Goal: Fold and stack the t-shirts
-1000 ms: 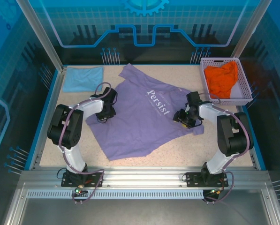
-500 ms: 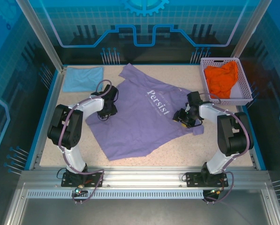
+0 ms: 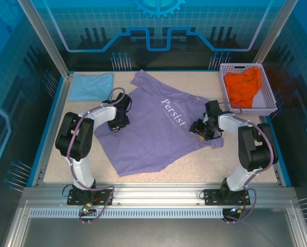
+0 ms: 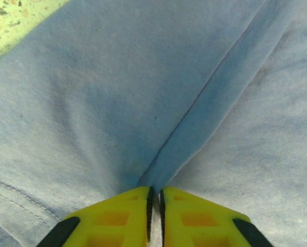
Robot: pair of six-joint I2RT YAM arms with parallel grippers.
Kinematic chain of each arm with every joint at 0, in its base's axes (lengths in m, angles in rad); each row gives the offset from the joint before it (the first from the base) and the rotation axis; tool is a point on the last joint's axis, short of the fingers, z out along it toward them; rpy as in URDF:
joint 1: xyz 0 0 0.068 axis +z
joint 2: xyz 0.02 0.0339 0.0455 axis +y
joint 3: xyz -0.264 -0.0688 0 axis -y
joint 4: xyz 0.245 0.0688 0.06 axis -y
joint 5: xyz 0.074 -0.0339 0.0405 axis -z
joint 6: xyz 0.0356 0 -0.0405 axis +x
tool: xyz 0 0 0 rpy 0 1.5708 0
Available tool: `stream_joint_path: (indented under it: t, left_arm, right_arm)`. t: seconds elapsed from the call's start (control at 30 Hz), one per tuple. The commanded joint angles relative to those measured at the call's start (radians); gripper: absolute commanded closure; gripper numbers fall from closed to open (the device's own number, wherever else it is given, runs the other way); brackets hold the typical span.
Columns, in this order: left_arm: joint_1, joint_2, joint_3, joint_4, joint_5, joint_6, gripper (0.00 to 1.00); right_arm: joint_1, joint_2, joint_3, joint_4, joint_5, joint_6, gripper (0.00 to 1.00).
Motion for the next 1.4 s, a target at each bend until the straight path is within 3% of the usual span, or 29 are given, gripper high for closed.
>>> stream_joint_path:
  t: [0.0, 0.3, 0.63, 0.67, 0.7, 0.73, 0.8, 0.87, 1.03, 1.2, 1.37]
  left_arm:
    - [-0.004, 0.006, 0.028, -0.042, -0.037, 0.011, 1.0]
    - [0.075, -0.088, 0.051, -0.062, -0.034, 0.021, 1.0]
    - [0.39, -0.116, 0.112, -0.08, 0.178, 0.022, 1.0]
    - [0.426, -0.106, 0.129, -0.09, 0.188, 0.013, 0.97]
    - [0.459, -0.096, 0.146, -0.106, 0.198, 0.002, 0.82]
    - [0.483, -0.09, 0.16, -0.116, 0.2, -0.004, 0.75]
    - [0.533, -0.076, 0.194, -0.146, 0.184, -0.019, 0.72]
    - [0.564, -0.076, 0.219, -0.16, 0.183, -0.025, 0.46]
    - [0.483, -0.174, 0.226, -0.176, 0.142, -0.017, 0.38]
    - [0.231, -0.244, 0.117, -0.076, 0.11, -0.079, 0.44]
    - [0.024, -0.086, 0.073, 0.007, 0.063, -0.188, 0.45]
  right_arm:
    - [-0.018, 0.005, -0.018, 0.0, -0.015, 0.015, 0.47]
    - [-0.049, -0.002, -0.03, 0.026, -0.036, 0.04, 0.48]
    - [-0.106, -0.015, -0.099, 0.074, -0.11, 0.079, 0.48]
    - [-0.111, -0.016, -0.103, 0.079, -0.117, 0.081, 0.48]
    - [-0.113, -0.018, -0.106, 0.082, -0.123, 0.083, 0.48]
    - [-0.114, -0.019, -0.108, 0.085, -0.127, 0.083, 0.48]
    - [-0.119, -0.025, -0.113, 0.087, -0.133, 0.085, 0.47]
    - [-0.122, -0.038, -0.116, 0.087, -0.131, 0.084, 0.45]
    - [-0.112, -0.103, -0.109, 0.058, -0.089, 0.068, 0.41]
    - [-0.054, -0.143, -0.048, -0.004, -0.009, 0.055, 0.43]
    - [0.007, -0.078, 0.029, -0.032, 0.006, 0.06, 0.46]
